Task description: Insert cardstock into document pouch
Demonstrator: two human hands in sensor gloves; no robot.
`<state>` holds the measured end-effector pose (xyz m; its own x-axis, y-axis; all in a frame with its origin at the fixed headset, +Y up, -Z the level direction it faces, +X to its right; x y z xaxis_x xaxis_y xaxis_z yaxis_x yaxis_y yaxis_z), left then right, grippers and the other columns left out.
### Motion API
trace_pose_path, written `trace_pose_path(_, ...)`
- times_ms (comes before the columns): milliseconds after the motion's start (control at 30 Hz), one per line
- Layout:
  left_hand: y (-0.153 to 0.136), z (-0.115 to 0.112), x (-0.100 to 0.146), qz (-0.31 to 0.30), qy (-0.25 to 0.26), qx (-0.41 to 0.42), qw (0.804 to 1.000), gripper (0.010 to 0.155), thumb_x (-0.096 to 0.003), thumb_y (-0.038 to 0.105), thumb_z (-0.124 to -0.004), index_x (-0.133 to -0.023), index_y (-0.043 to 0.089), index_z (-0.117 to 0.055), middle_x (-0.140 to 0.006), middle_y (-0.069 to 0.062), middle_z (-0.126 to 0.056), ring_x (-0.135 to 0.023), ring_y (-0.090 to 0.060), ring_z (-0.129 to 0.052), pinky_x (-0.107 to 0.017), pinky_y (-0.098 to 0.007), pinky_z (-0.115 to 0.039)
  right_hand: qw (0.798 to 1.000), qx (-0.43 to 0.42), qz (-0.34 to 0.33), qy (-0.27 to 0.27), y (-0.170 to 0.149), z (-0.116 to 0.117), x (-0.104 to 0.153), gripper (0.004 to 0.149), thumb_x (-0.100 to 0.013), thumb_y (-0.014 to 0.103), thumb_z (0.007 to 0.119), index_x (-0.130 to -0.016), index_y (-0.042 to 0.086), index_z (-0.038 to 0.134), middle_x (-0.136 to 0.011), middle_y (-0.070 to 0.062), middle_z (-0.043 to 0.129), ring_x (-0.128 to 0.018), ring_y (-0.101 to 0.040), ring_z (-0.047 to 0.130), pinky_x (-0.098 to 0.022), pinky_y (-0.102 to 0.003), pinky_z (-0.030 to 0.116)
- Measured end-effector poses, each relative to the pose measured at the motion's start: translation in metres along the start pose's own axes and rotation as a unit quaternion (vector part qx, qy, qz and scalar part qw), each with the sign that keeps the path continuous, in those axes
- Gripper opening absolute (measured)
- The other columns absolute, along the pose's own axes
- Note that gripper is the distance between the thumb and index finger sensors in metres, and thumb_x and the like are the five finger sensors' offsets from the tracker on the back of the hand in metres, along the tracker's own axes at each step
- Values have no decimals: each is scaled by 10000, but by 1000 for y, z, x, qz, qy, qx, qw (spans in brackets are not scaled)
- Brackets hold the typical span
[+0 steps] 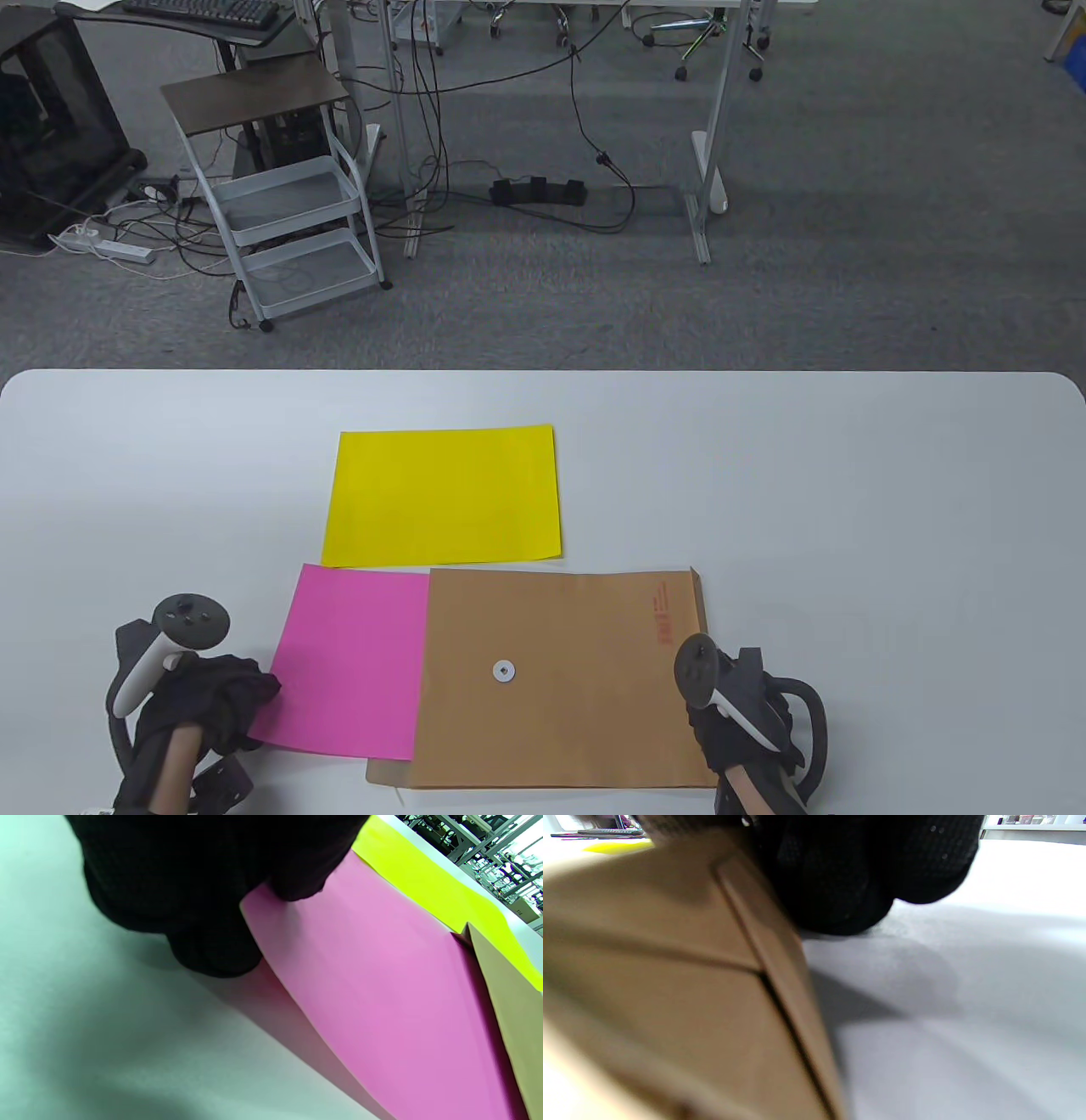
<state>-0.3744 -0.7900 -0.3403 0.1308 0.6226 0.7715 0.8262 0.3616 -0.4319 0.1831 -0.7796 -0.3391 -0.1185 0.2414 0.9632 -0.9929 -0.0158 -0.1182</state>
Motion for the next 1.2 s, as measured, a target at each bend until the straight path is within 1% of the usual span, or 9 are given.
trace_pose_path(333, 11, -7, 2, -12, -5, -17, 1000, 435, -645, 339, -793, -914, 3, -857, -692, -95, -1050, -435, -199, -1130, -374, -348, -947, 1000, 0, 0, 0, 0, 0, 0, 287, -765, 162, 648, -971, -38, 639, -692, -144, 849, -466, -195, 952, -431, -427, 802)
trace_pose_path(1200, 32, -21, 5, -49, -27, -24, 998, 452, -645, 344, -794, -931, -3, -850, -711, -103, -1048, -455, -209, -1132, -385, -350, -949, 1000, 0, 0, 0, 0, 0, 0, 290, -763, 163, 648, -971, -39, 639, -690, -146, 850, -465, -195, 952, -431, -428, 802)
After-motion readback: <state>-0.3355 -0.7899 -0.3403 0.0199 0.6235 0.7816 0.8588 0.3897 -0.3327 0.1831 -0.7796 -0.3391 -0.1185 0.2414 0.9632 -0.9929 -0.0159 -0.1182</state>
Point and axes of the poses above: the tracker on the back of each hand, its own y axis roughly to the thumb side, its own x axis roughly from the fingertips to the wrist, z = x × y, the point moved 5 cm from there along -x, roughly from the wrist to the fingertips
